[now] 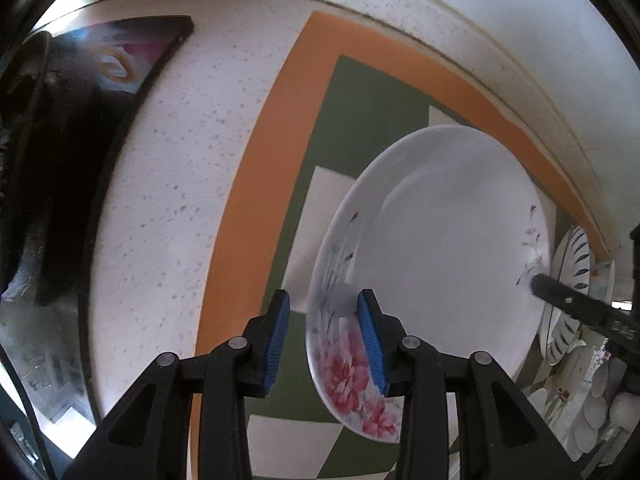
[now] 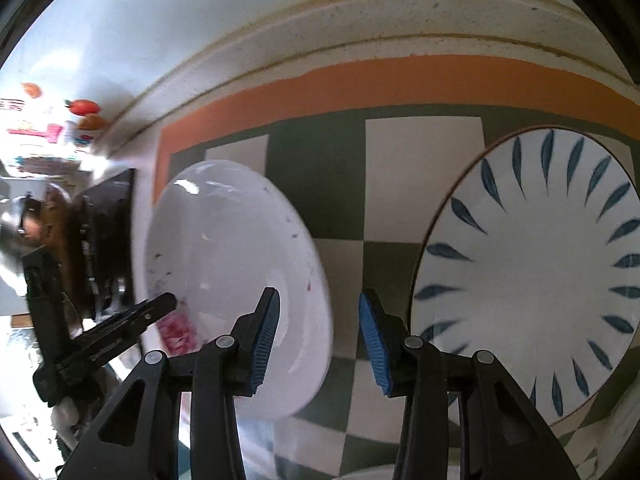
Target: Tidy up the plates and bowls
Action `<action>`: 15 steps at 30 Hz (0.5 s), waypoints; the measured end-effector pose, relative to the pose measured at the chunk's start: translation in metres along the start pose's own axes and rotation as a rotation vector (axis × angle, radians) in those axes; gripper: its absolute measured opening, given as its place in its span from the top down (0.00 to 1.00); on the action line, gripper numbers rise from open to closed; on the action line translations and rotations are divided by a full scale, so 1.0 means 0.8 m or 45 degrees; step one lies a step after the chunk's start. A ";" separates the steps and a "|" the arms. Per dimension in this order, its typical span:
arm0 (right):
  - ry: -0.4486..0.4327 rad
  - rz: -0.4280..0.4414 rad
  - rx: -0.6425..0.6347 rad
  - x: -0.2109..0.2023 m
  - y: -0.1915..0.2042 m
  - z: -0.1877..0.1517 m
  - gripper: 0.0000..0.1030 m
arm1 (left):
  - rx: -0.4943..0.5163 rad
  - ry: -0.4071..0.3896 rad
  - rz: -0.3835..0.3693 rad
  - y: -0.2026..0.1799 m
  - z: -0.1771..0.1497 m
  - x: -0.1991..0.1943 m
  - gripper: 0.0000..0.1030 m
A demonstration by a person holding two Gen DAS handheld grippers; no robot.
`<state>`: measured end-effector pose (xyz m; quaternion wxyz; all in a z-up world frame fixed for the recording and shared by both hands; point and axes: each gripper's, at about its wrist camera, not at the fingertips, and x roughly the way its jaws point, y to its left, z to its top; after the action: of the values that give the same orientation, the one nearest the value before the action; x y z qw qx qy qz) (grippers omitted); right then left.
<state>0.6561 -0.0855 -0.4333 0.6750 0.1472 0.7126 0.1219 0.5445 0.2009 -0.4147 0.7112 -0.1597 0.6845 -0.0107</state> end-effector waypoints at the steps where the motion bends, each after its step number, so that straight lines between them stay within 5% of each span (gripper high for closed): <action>1: 0.004 -0.002 -0.001 0.002 0.000 0.001 0.69 | 0.011 0.004 -0.024 -0.001 0.001 0.001 0.79; 2: 0.010 0.002 -0.001 0.006 -0.001 0.003 0.84 | 0.012 0.006 -0.021 0.000 0.001 0.001 0.80; 3: 0.012 -0.011 0.004 0.011 -0.001 0.005 0.90 | 0.015 0.006 -0.020 0.001 0.000 0.001 0.80; 15: -0.081 -0.015 -0.031 -0.007 -0.001 -0.011 0.91 | 0.077 -0.077 -0.013 -0.018 -0.016 -0.044 0.81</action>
<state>0.6476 -0.0880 -0.4274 0.6998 0.1384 0.6901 0.1220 0.5323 0.1926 -0.3774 0.7361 -0.1419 0.6611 -0.0301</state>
